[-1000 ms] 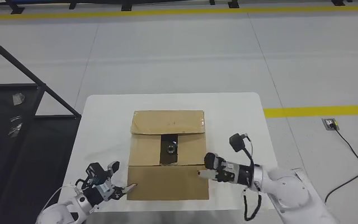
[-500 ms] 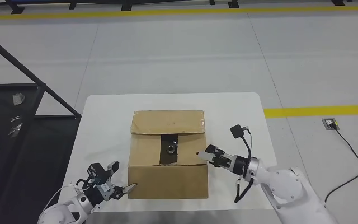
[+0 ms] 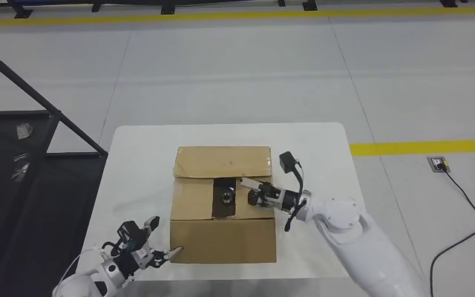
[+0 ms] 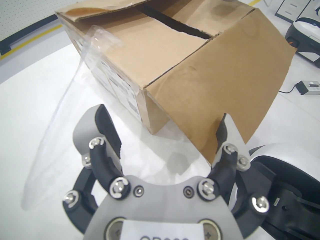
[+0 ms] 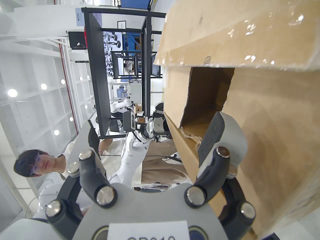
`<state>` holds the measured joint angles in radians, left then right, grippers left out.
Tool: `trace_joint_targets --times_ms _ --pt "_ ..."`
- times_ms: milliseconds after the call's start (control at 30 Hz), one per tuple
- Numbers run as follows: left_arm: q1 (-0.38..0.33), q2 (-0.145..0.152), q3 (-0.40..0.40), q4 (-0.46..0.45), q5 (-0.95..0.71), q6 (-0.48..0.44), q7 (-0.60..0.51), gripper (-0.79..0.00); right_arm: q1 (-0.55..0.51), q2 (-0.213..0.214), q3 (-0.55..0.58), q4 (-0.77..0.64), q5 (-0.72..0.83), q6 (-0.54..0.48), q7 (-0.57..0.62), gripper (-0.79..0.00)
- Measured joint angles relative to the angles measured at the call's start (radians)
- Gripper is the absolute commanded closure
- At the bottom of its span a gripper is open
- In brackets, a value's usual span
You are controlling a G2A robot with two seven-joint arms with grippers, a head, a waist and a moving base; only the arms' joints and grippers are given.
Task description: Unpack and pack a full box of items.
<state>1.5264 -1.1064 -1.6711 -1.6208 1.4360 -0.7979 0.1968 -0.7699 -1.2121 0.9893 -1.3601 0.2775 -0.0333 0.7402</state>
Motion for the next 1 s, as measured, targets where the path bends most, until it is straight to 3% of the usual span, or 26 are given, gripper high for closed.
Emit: trace_joint_targets --times_ms 133,500,800,1000 --pt "0.001 0.003 -0.007 0.007 -0.011 0.003 0.016 -0.785 0.061 -0.02 -0.04 0.071 -0.014 0.032 -0.044 -0.785" --pt "-0.001 0.012 -0.01 0.024 -0.022 0.005 0.022 -0.785 0.127 -0.053 -0.061 0.128 -0.06 -0.057 -0.199 -0.785" --pt "0.005 0.017 -0.004 0.038 -0.015 0.024 0.027 -0.785 0.248 -0.096 -0.11 0.196 -0.164 -0.069 -0.353 -0.785" --pt "0.022 0.018 0.008 0.041 0.013 0.064 0.059 -0.785 0.359 -0.145 -0.188 0.286 -0.249 -0.004 -0.453 -0.785"
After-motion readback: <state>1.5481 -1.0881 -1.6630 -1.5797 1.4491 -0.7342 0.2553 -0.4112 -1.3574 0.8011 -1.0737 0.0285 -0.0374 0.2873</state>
